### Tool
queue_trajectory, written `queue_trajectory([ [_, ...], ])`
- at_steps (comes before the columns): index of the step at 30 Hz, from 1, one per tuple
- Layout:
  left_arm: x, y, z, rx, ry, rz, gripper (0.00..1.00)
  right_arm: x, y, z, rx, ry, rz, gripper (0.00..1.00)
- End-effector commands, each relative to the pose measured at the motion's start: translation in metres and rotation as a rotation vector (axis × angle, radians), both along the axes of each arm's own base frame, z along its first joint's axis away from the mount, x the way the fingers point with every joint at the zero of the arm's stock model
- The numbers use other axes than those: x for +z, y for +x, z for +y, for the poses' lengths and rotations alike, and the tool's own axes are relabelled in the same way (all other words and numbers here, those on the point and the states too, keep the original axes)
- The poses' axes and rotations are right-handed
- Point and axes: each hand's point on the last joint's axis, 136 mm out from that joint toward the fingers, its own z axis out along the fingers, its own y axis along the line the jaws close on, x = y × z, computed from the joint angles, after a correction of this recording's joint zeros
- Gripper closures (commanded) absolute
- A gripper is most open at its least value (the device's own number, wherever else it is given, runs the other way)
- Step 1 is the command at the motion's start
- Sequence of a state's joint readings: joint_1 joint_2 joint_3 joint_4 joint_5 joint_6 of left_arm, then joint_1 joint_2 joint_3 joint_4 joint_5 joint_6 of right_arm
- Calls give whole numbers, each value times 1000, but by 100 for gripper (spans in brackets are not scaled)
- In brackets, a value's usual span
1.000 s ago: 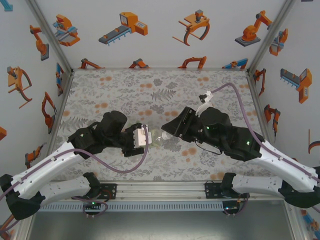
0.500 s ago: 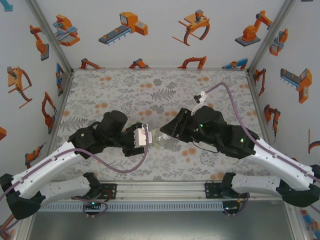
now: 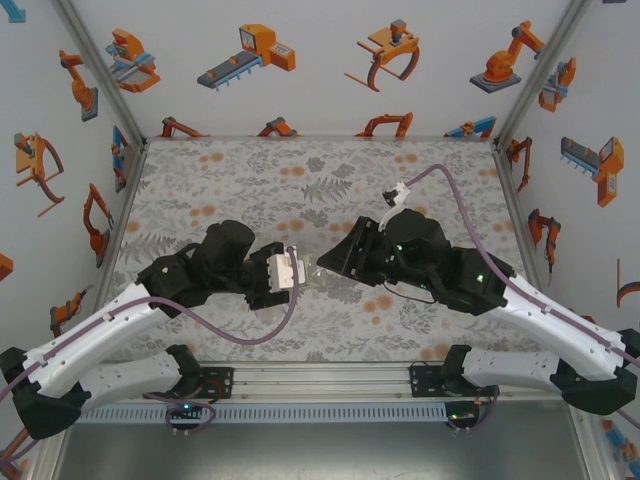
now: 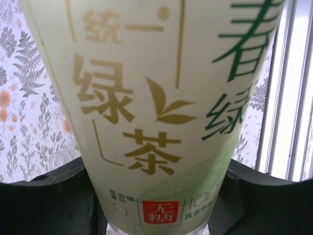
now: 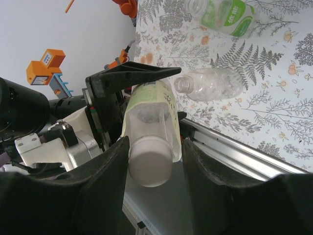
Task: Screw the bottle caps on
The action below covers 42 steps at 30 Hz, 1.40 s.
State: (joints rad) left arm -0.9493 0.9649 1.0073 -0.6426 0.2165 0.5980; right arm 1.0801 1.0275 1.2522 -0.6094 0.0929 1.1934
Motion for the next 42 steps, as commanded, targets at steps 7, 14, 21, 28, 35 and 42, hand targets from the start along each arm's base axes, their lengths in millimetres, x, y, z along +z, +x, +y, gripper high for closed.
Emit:
queue_trajectory([
  [7,2,5,-3,26,-12,-8,100,3,2,3,3,29,13,57],
  [14,4,8,-3,40,-16,-15,86,3,3,4,3,34,12,68],
  [21,13,11,-2,61,-50,-37,30,4,14,-7,-19,2,-39,78],
  [28,29,22,10,153,-120,-62,7,0,47,-43,-80,-132,-78,89],
  [35,42,55,40,380,-197,-22,5,-1,96,-75,-88,-336,-129,91],
  [42,50,88,81,634,-291,26,3,-23,158,-81,-1,-575,-95,90],
])
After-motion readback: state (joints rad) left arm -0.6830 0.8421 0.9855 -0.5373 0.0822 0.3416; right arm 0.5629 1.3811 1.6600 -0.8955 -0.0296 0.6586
